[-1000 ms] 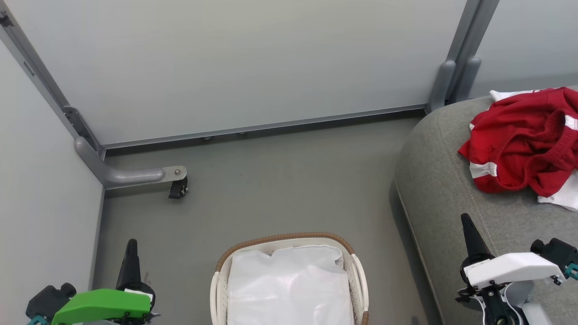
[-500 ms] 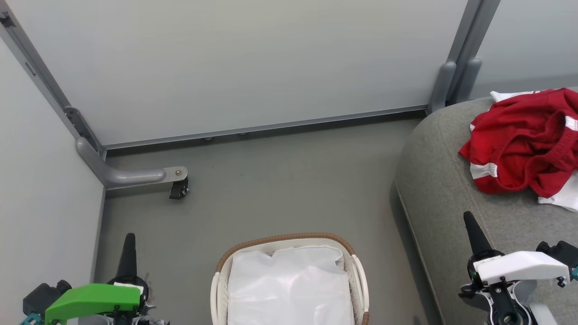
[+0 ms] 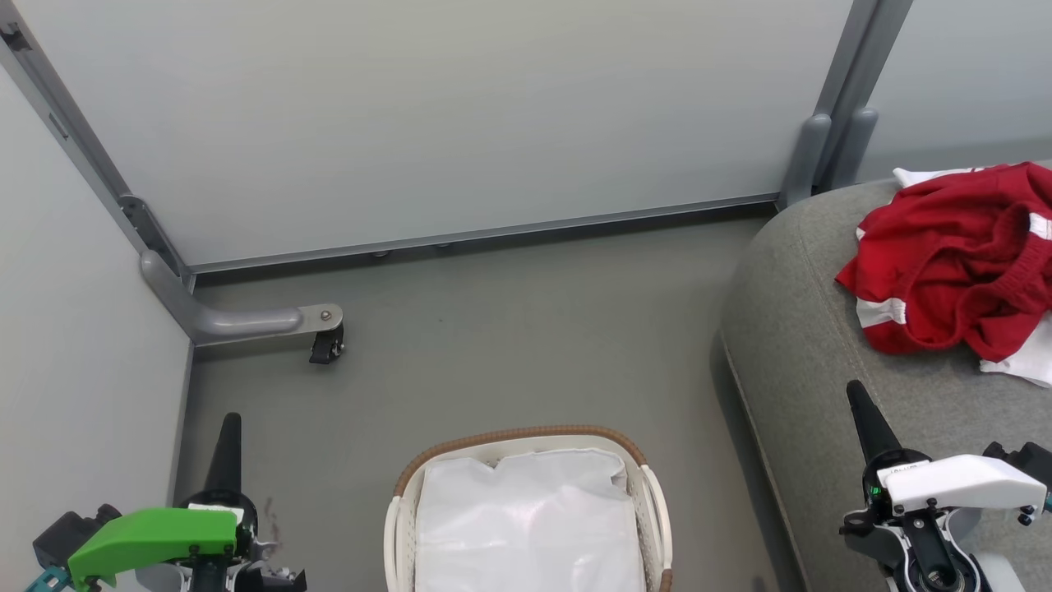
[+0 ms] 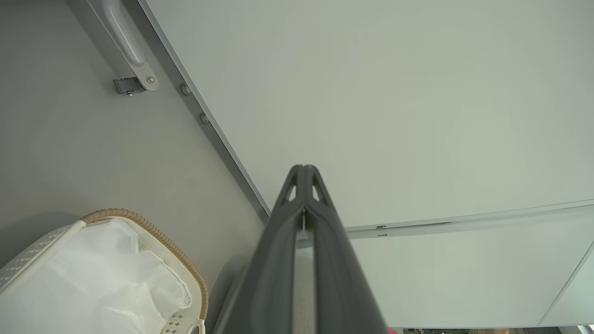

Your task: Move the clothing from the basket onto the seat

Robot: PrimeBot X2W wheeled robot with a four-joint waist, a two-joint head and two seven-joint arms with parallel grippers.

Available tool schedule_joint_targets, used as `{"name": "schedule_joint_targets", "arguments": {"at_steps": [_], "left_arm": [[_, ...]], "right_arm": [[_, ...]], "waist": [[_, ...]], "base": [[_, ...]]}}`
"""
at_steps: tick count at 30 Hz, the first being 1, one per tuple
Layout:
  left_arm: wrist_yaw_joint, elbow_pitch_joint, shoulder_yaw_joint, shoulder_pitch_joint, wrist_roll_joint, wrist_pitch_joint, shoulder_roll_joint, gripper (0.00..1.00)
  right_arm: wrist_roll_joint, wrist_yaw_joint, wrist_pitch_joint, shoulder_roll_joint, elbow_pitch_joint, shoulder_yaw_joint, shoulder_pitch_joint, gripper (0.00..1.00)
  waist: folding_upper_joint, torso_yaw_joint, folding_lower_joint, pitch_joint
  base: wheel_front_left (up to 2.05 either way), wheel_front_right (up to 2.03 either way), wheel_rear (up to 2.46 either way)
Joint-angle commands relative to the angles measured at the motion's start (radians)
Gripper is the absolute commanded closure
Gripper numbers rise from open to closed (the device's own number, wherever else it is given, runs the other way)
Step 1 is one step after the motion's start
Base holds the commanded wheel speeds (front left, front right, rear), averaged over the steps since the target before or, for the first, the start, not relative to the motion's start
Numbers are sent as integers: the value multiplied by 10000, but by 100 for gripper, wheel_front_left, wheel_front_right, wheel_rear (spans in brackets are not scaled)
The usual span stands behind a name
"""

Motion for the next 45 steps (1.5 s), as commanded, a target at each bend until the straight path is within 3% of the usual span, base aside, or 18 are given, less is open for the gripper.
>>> {"name": "schedule_joint_targets", "arguments": {"at_steps": [1,35,45], "left_arm": [[-22,-105,57,-229,-255,78,77,100],[-29,-146,398,-549,-2403,788,35,100],[-30,-143,450,-559,-2553,873,12,100]], "right_arm": [[273,-7,88,-62,-108,-54,-116,100],[2789,-8,756,-85,-303,-298,-106,100],[2992,-9,807,-86,-322,-317,-103,100]], "waist": [[0,3,0,-3],[0,50,0,-69],[0,55,0,-77]], "base": [[0,0,0],[0,0,0],[0,0,0]]}}
